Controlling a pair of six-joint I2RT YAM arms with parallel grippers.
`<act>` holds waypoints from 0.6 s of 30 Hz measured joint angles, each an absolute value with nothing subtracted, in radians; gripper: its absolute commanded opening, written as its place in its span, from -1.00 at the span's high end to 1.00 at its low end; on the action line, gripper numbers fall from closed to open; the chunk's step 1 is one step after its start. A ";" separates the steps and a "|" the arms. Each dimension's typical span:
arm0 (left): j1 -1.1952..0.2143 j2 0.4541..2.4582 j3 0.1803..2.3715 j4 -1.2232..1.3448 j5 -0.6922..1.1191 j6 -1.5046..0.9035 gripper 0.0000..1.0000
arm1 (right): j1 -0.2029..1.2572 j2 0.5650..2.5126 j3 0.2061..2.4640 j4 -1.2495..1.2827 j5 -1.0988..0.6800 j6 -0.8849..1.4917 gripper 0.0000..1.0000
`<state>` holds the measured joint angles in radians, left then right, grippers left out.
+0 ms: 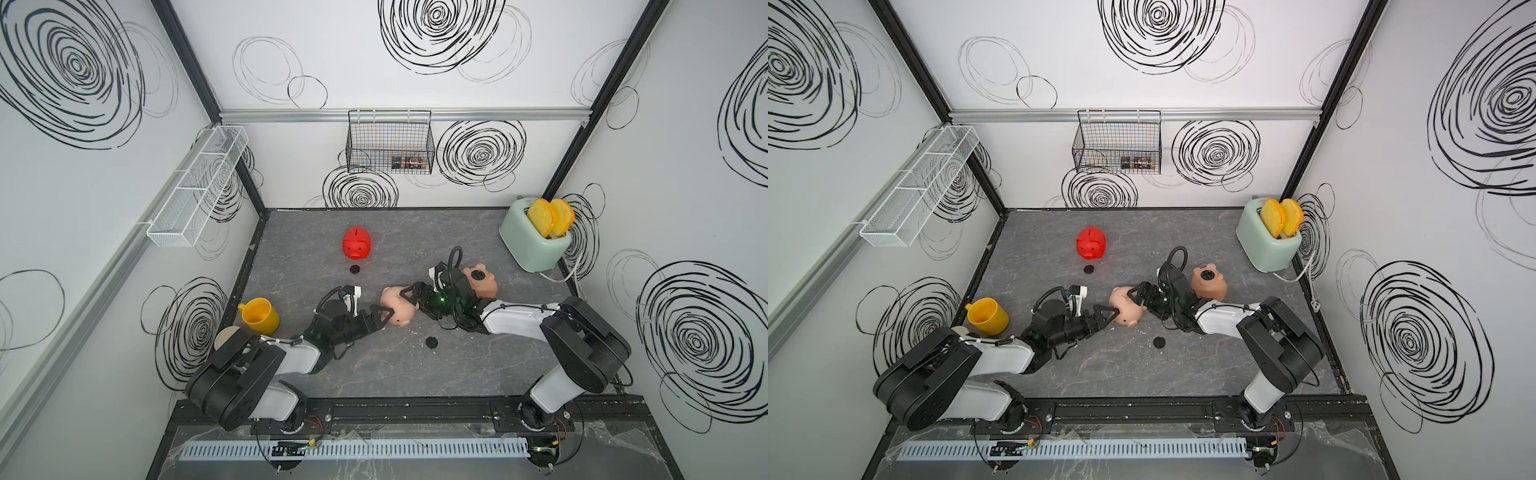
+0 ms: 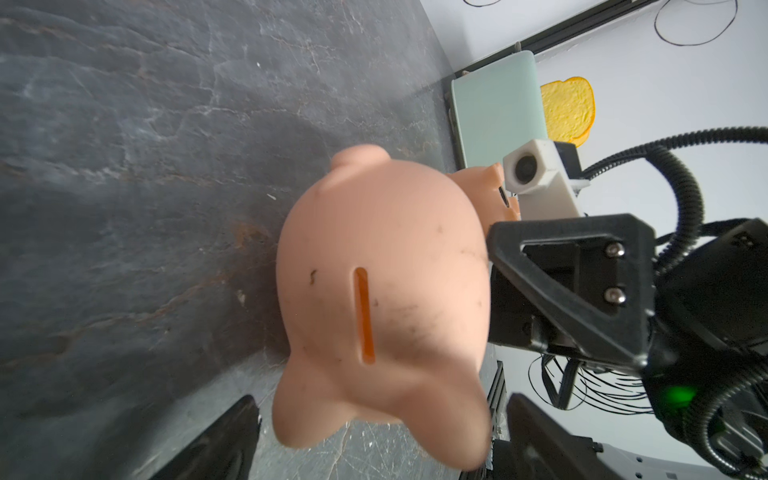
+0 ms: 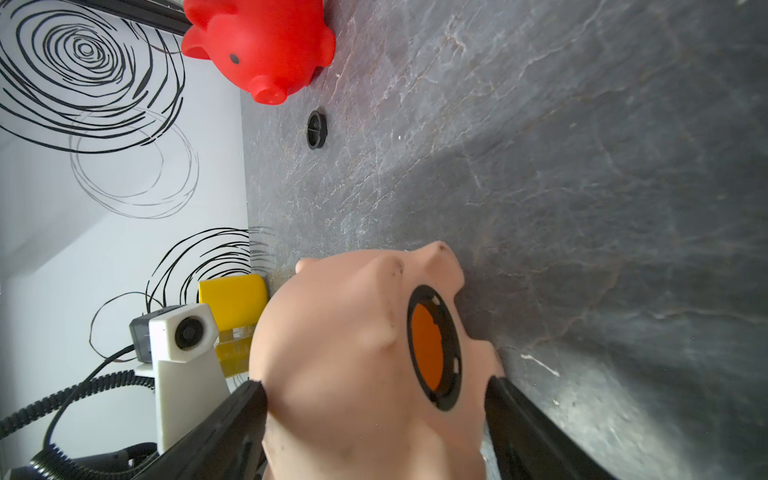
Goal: Open piggy banks
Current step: Adjust the piggy bank at the center of the board.
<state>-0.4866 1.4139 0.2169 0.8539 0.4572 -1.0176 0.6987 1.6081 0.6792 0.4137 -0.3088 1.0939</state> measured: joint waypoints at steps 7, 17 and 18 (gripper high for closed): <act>-0.490 1.468 0.212 0.931 0.447 -1.060 -0.92 | 0.713 1.608 0.674 0.429 -0.304 1.114 -0.73; -0.517 1.540 0.199 1.038 0.445 -1.124 -0.92 | 0.713 1.608 0.673 0.430 -0.302 1.118 -0.73; -0.520 1.546 0.198 1.048 0.445 -1.128 -0.92 | 0.713 1.608 0.673 0.430 -0.303 1.118 -0.73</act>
<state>-0.5198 1.5463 0.1982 1.0481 0.4450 -1.1282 0.7128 1.6085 0.6731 0.4305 -0.3027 1.1183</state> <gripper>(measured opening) 0.960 0.864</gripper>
